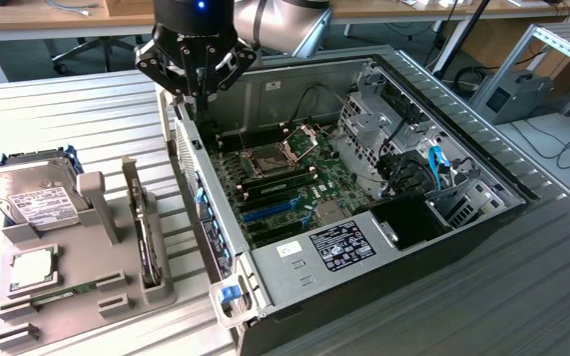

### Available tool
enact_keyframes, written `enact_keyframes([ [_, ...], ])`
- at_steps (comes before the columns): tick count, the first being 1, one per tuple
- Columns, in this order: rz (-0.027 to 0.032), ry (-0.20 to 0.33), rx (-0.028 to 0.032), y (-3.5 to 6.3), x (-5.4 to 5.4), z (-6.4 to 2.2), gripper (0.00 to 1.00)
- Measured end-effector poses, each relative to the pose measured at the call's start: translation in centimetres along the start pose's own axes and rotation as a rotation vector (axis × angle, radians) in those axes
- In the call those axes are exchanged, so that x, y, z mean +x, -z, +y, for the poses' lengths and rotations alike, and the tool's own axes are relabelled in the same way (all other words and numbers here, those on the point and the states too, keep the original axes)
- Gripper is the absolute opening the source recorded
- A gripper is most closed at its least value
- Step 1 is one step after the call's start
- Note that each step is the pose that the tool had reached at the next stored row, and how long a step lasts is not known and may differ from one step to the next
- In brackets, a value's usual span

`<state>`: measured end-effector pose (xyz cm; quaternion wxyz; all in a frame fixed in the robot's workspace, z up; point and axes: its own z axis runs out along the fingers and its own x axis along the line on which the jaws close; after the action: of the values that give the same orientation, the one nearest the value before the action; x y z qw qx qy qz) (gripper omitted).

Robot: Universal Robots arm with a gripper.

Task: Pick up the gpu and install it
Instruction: 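Reach for the gpu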

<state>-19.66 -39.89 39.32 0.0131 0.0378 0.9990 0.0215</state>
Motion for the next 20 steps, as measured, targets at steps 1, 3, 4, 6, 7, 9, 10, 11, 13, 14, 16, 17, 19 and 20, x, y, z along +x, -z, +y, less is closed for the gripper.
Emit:
enact_keyframes([
  [1,0.0,0.0,0.0,0.0,0.02,0.0,0.11],
  [3,0.0,0.0,-0.0001,0.0,0.07,-0.01,0.11],
  [4,0.0,0.0,0.0,0.0,0.07,-0.01,0.11],
  [6,0.0,0.0,0.0,0.0,0.09,-0.01,0.11],
  [7,0.0,0.0,0.0,0.0,0.1,-0.01,0.11],
  [9,0.0,0.0,0.0,0.0,0.12,-0.01,0.11],
  [10,0.0,0.0,-0.0001,0.0,0.13,-0.01,0.11],
  [11,0.0,0.0,0.0,0.0,0.15,-0.01,0.11],
  [13,0.0,0.0,-0.0001,0.0,0.21,-0.02,0.11],
  [14,0.0001,0.0,0.0,0.01,0.29,-0.02,0.11],
  [16,0.0,0.0,0.0,0.01,0.48,-0.04,0.11],
  [17,0.0,0.0,-0.0001,0.01,0.57,-0.04,0.11],
  [19,0.0,0.0,0.0,0.02,0.73,-0.05,0.11],
  [20,0.0,0.0,0.0,0.02,0.84,-0.06,0.11],
])
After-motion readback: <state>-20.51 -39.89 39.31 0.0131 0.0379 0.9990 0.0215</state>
